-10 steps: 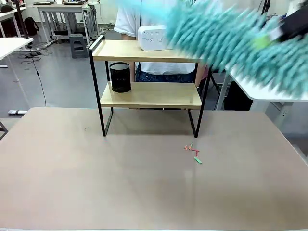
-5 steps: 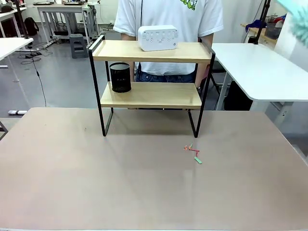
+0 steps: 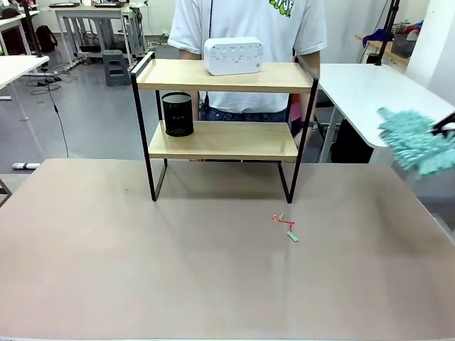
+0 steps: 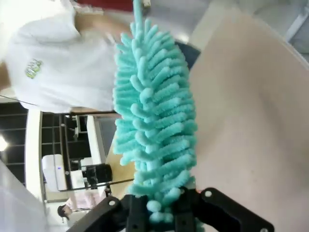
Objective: Clean the shelf.
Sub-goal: Hand the Duster back to the human.
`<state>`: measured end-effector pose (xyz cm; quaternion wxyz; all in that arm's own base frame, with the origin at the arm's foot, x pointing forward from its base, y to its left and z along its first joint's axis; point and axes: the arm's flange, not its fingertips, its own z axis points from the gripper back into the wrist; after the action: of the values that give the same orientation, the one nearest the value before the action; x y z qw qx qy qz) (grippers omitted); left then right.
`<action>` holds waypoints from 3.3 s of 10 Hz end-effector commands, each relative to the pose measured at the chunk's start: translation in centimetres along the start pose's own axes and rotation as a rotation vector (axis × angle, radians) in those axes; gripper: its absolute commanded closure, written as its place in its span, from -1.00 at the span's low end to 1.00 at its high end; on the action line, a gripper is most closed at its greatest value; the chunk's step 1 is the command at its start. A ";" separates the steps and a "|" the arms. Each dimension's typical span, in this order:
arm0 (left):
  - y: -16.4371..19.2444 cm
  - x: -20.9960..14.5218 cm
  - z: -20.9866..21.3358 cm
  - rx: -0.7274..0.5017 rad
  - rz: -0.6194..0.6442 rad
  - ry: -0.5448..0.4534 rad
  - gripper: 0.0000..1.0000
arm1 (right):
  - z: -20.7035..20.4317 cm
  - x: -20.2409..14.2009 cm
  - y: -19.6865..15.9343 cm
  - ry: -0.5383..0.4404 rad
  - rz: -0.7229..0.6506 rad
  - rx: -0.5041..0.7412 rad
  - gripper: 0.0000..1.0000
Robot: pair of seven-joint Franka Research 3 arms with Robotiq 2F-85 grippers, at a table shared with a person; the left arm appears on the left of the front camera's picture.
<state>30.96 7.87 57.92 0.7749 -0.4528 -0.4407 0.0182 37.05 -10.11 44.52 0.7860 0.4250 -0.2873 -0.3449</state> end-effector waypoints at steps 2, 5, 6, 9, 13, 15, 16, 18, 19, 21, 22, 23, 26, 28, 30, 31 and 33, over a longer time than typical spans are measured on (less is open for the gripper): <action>-0.2 -0.2 0.3 -0.005 -0.006 0.002 -1.00 | 0.0 0.0 0.0 0.000 0.000 0.000 1.00; -0.2 -0.2 0.3 -0.005 -0.006 0.002 -1.00 | 0.0 0.0 0.0 0.000 0.000 0.000 1.00; -0.2 -0.2 0.3 -0.005 -0.006 0.002 -1.00 | 0.0 0.0 0.0 0.000 0.000 0.000 1.00; -0.2 -0.2 0.3 -0.005 -0.006 0.002 -1.00 | 0.0 0.0 0.0 0.000 0.000 0.000 1.00; -0.2 -0.2 0.3 -0.005 -0.006 0.002 -1.00 | 0.0 0.0 0.0 0.000 0.000 0.000 1.00; -0.2 -0.2 0.3 -0.005 -0.006 0.002 -1.00 | -0.3 0.1 0.6 0.015 0.020 0.013 -0.46; -0.2 -0.2 0.3 -0.005 -0.006 0.002 -1.00 | -0.1 -0.2 1.1 0.012 0.037 0.025 -1.00; -0.2 -0.2 0.3 -0.005 -0.006 0.002 -1.00 | 1.0 -0.9 2.0 0.022 0.070 0.073 -1.00; -0.2 -0.2 0.3 -0.005 -0.006 0.002 -1.00 | 1.7 -1.4 2.5 0.039 0.082 0.105 -0.93; 0.0 0.0 0.1 0.000 0.000 -0.003 -1.00 | 2.8 -3.5 3.7 0.110 0.115 0.183 -1.00; 0.1 -0.7 -1.4 -0.063 0.057 0.066 -1.00 | 2.9 -5.7 4.9 0.178 0.140 0.233 -1.00; 1.0 -1.9 -3.9 -0.117 0.115 0.157 -1.00 | 2.5 -7.9 5.8 0.257 0.154 0.275 -1.00; 2.2 -5.4 -11.0 -0.283 0.276 0.285 -1.00 | -1.7 -14.0 7.1 0.538 0.095 0.401 -1.00; 3.3 -6.7 -13.9 -0.192 0.307 0.336 -1.00 | -4.2 -16.2 7.0 0.616 0.153 0.337 -1.00; 2.4 -6.2 -12.1 -0.268 0.274 0.326 -1.00 | -3.1 -12.0 10.9 0.543 0.131 0.388 -1.00; 2.4 -6.2 -12.1 -0.268 0.274 0.326 -1.00 | -3.1 -12.0 10.9 0.543 0.131 0.388 -1.00; 2.4 -6.2 -12.1 -0.268 0.274 0.326 -1.00 | -3.1 -12.0 10.9 0.543 0.131 0.388 -1.00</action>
<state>36.65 -1.63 49.73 0.7627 -0.5982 -0.2457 -0.0064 35.48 4.93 50.58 0.7615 0.6198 -0.1564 -0.1072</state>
